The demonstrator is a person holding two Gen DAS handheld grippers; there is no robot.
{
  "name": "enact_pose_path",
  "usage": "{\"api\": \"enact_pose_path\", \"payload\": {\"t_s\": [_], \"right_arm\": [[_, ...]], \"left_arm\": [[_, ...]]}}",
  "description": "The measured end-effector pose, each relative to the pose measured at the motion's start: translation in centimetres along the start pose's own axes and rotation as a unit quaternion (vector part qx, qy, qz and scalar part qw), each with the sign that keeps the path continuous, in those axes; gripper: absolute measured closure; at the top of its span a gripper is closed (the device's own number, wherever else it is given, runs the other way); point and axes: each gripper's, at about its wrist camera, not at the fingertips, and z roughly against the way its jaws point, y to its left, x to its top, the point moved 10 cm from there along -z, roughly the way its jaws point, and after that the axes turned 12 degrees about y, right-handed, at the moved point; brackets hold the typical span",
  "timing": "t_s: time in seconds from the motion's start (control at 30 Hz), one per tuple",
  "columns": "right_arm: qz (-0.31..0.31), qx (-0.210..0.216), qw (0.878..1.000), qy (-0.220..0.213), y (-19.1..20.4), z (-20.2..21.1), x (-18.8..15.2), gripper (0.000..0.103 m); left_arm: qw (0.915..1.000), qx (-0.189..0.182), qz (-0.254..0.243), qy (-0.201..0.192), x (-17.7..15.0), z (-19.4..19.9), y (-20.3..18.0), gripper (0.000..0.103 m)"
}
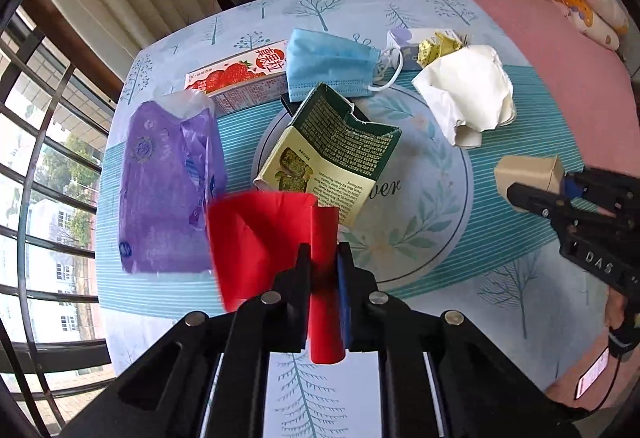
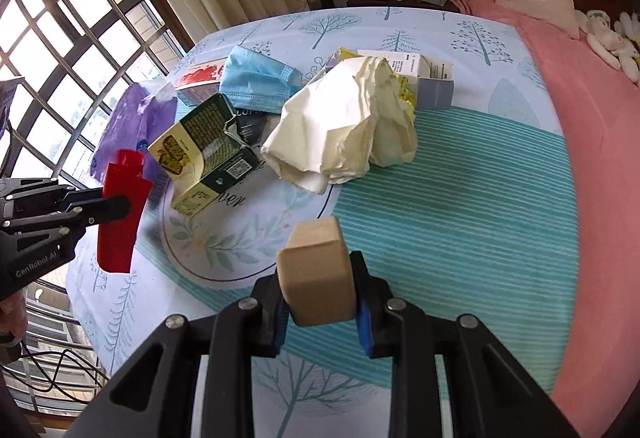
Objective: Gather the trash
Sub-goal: 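Grasp the red paper with the left tool while the right tool grasps the beige box, then carry the red paper and beige box down over the bin and open both tools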
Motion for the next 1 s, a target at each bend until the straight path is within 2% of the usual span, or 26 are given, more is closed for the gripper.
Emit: {"api": "enact_pose_path", "payload": {"t_s": [0.23, 0.5, 0.77, 1.0], "right_arm": [[-0.010, -0.003, 1.000, -0.017, 2.1, 2.1, -2.8, 0.076], [-0.053, -0.025, 0.997, -0.058, 6.7, 5.6, -7.8, 0.076], [-0.109, -0.034, 0.988, -0.099, 13.6, 7.9, -14.6, 0.076], [-0.133, -0.049, 0.986, -0.093, 19.3, 7.7, -21.0, 0.076]], "left_arm": [[0.9982, -0.051, 0.012, -0.031, -1.9, 3.3, 0.4, 0.094], [0.9887, -0.124, -0.032, -0.077, -6.7, 7.7, -0.2, 0.094], [0.9739, -0.165, -0.100, -0.119, -15.3, 12.1, -0.5, 0.094], [0.9657, -0.177, -0.153, -0.112, -23.0, 12.4, -0.6, 0.094]]}}
